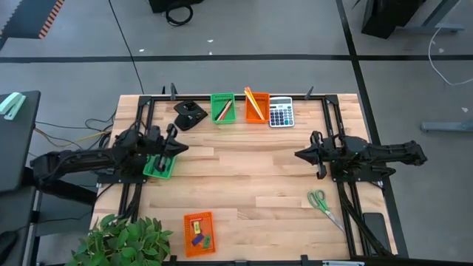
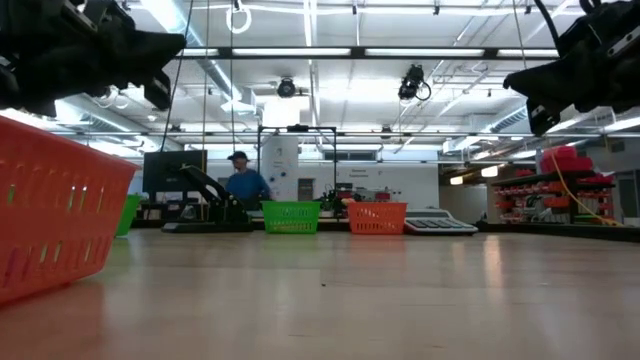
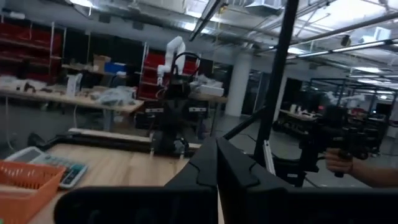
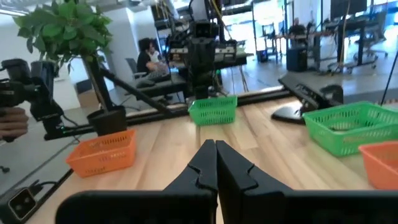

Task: Sort crayons/erasers/pens/pencils in bins
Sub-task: Return to Home Position

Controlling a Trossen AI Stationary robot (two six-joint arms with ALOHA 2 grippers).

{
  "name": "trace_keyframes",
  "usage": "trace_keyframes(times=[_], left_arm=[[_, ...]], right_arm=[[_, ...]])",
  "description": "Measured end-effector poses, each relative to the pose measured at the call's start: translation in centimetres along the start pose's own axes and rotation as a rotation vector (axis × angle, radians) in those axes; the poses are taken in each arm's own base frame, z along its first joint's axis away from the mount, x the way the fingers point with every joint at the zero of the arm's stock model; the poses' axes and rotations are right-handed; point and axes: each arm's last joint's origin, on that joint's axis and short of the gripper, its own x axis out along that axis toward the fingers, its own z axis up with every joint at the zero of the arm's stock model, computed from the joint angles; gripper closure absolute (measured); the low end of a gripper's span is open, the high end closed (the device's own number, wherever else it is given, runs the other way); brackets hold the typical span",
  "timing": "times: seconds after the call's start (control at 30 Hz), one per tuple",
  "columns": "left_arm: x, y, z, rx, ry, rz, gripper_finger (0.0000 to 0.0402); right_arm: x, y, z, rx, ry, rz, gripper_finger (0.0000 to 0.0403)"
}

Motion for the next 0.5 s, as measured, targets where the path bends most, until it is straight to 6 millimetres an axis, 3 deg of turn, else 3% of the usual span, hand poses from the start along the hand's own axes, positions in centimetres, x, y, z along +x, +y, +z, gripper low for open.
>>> trace_keyframes(times=[0.5], left_arm=[[-1.6, -1.0, 0.7, -0.012, -0.017, -0.009, 0.0393]], right_arm=[[-0.1, 0.1, 0.9, -0.065, -0.04, -0.011, 0.0397]])
